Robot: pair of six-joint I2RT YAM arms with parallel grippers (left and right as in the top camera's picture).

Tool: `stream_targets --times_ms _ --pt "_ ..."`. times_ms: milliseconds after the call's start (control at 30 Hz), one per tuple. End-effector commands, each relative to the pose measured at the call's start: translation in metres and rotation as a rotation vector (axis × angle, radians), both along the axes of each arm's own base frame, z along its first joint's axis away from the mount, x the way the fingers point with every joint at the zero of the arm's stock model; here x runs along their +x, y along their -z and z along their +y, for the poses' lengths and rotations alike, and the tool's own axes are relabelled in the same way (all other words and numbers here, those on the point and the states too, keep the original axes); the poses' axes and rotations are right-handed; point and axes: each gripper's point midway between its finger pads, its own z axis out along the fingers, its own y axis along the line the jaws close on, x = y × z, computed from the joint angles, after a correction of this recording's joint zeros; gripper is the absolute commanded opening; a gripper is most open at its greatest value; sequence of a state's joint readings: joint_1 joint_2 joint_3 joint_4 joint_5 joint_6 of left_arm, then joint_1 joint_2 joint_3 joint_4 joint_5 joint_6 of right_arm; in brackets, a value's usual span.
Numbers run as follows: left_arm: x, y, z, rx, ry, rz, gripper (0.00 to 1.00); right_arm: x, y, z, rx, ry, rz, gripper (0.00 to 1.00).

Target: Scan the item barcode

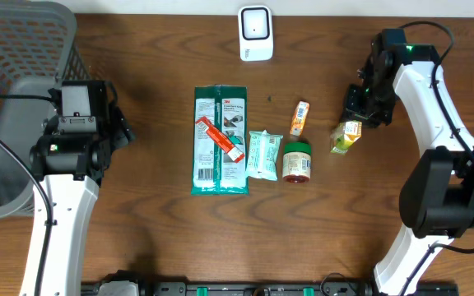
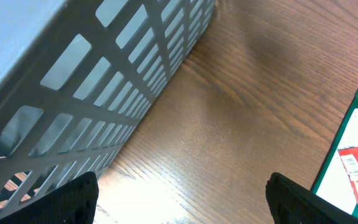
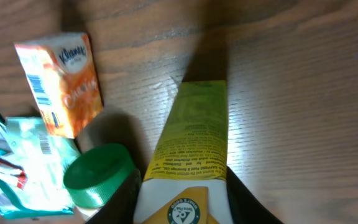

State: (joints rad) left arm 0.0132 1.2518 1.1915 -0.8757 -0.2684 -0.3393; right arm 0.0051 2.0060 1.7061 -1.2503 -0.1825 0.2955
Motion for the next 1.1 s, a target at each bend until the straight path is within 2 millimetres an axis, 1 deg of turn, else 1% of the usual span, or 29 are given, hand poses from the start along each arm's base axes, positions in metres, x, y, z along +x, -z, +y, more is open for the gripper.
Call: stream_targets --times_ms 0,167,233,467,600,700,800,933,1067 --pt "0.0 -0.005 0.004 0.016 -0.005 -0.008 0.87 0.005 -0.005 -0.001 -0.009 -0.005 -0.023 0.21" --pt "0.0 -0.005 0.004 0.016 -0.005 -0.008 0.87 0.013 -0.015 -0.001 -0.01 -0.007 -0.058 0.22" --pt "0.0 -0.005 0.004 0.016 -0.005 -0.008 0.87 0.018 -0.024 -0.001 -0.014 -0.007 -0.087 0.23" --pt "0.0 -0.005 0.004 0.016 -0.005 -0.009 0.87 0.032 -0.058 -0.01 -0.072 -0.02 -0.228 0.22" --pt "0.0 -0.005 0.004 0.016 -0.005 -0.008 0.87 0.046 -0.065 -0.014 -0.114 -0.036 -0.299 0.22" --pt "0.0 -0.005 0.004 0.016 -0.005 -0.008 0.87 0.057 -0.061 -0.013 -0.118 -0.04 -0.344 0.22" --pt "0.0 -0.005 0.004 0.016 -0.005 -0.008 0.87 0.069 -0.05 -0.011 -0.117 -0.041 -0.393 0.22" --pt "0.0 -0.005 0.004 0.016 -0.005 -0.008 0.87 0.08 -0.028 -0.003 -0.117 -0.065 -0.445 0.22" --pt "0.0 -0.005 0.004 0.016 -0.005 -0.008 0.87 0.086 -0.004 0.006 -0.116 -0.096 -0.498 0.22"
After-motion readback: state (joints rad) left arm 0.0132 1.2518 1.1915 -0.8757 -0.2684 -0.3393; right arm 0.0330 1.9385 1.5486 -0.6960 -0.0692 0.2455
